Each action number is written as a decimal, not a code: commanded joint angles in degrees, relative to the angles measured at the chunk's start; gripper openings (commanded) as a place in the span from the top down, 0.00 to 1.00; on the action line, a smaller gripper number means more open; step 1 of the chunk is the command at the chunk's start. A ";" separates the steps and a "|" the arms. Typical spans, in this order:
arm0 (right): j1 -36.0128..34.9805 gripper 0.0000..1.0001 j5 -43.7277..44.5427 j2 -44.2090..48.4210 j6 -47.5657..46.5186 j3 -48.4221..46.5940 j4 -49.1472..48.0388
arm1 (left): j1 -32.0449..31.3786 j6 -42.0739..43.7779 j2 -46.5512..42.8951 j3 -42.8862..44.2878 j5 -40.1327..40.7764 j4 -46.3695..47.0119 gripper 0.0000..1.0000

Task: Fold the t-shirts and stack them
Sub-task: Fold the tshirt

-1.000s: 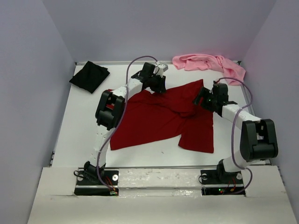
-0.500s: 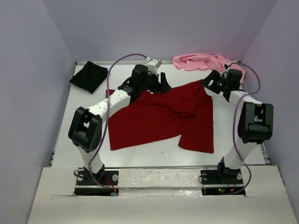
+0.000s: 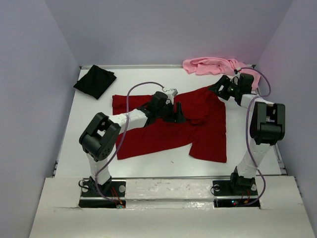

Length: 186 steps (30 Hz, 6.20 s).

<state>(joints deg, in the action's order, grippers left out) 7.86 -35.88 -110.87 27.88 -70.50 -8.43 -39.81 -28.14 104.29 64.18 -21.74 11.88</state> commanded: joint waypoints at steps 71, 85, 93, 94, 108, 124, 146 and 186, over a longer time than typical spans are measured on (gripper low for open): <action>-2.50 0.82 -0.95 -15.96 3.06 -21.61 5.53 | -13.27 5.46 20.51 18.08 31.05 -32.44 0.39; -2.50 0.82 -0.95 -18.32 2.97 -25.47 7.02 | -16.52 5.38 26.66 23.44 36.85 -41.40 0.51; -2.50 0.82 -0.60 -21.93 3.15 -31.53 9.55 | -19.95 5.03 26.84 22.92 37.73 -43.96 0.58; -2.50 0.82 -0.51 -22.37 3.15 -33.11 10.53 | -20.39 4.85 26.67 22.83 37.82 -44.13 0.58; -2.50 0.82 2.66 -28.61 2.53 -44.28 14.57 | -25.14 2.57 25.35 20.54 37.91 -45.63 0.58; -2.50 0.45 1.86 -31.09 0.95 -52.99 21.26 | -25.58 2.30 26.58 21.60 39.93 -46.68 0.58; -0.91 0.38 6.26 -13.85 -6.17 -34.18 21.08 | -25.05 3.18 26.93 25.29 40.28 -46.33 0.58; -3.81 0.46 2.30 -20.44 -5.47 -29.25 19.85 | -24.52 3.62 26.49 25.73 40.90 -46.86 0.58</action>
<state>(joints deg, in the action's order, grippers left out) 5.52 -33.54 -130.56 22.68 -98.61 13.93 -63.88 -24.51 125.64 93.78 25.41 -25.04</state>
